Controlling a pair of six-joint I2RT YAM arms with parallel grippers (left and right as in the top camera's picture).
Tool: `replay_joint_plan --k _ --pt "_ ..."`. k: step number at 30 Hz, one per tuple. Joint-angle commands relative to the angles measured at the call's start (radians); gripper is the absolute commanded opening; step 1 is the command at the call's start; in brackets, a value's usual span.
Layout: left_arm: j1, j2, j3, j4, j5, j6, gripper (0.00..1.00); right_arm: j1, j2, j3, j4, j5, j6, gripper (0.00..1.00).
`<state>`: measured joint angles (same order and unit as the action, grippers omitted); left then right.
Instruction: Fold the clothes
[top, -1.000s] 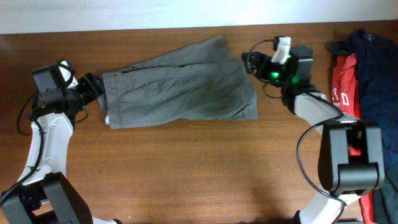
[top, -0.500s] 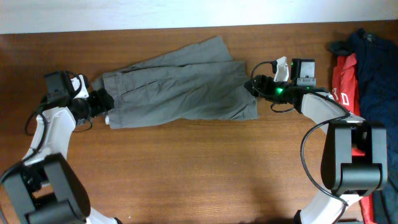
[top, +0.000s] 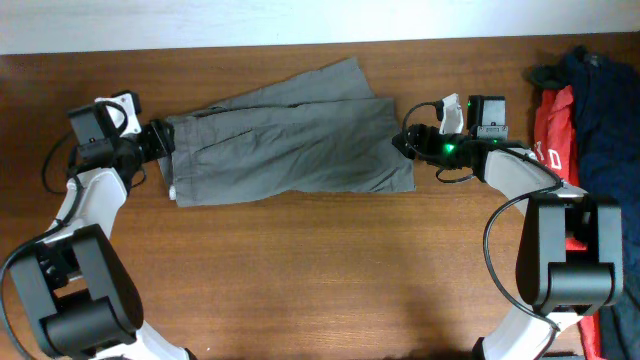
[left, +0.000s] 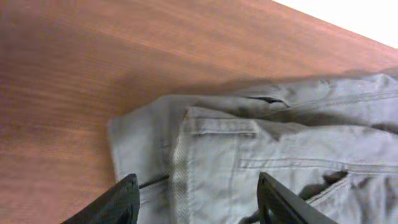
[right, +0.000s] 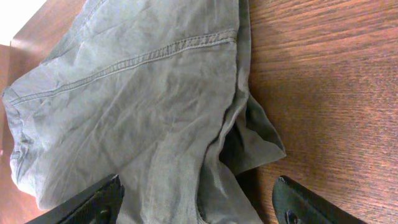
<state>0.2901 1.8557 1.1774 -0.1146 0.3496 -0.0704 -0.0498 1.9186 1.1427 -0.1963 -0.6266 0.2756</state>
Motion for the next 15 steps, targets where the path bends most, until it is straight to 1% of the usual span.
replay_joint_plan --k 1,6,8,9,10,12,13,14,15 --pt "-0.018 0.061 0.002 0.002 0.072 0.019 0.61 0.004 0.007 0.008 -0.007 -0.005 -0.014 0.81" --pt "-0.035 0.114 0.002 0.060 0.093 0.019 0.62 0.004 0.007 0.008 -0.023 -0.005 -0.014 0.81" --pt "-0.035 0.130 0.002 0.087 0.092 0.019 0.60 0.004 0.007 0.008 -0.026 -0.006 -0.014 0.81" --pt "-0.035 0.137 0.002 0.095 0.092 0.019 0.55 0.004 0.007 0.008 -0.029 -0.005 -0.014 0.81" --pt "-0.035 0.139 0.002 0.101 0.092 0.018 0.46 0.004 0.007 0.008 -0.033 -0.005 -0.014 0.81" --pt "-0.035 0.140 0.002 0.107 0.092 0.016 0.19 0.004 0.007 0.008 -0.037 -0.005 -0.014 0.81" --pt "-0.035 0.138 0.004 0.107 0.093 0.006 0.07 0.004 0.007 0.008 -0.039 -0.005 -0.014 0.81" --pt "-0.035 0.135 0.007 0.107 0.094 -0.002 0.00 0.004 0.007 0.008 -0.040 -0.005 -0.014 0.81" --pt "-0.034 0.129 0.011 0.107 0.105 -0.008 0.00 0.004 0.007 0.008 -0.040 -0.005 -0.014 0.81"
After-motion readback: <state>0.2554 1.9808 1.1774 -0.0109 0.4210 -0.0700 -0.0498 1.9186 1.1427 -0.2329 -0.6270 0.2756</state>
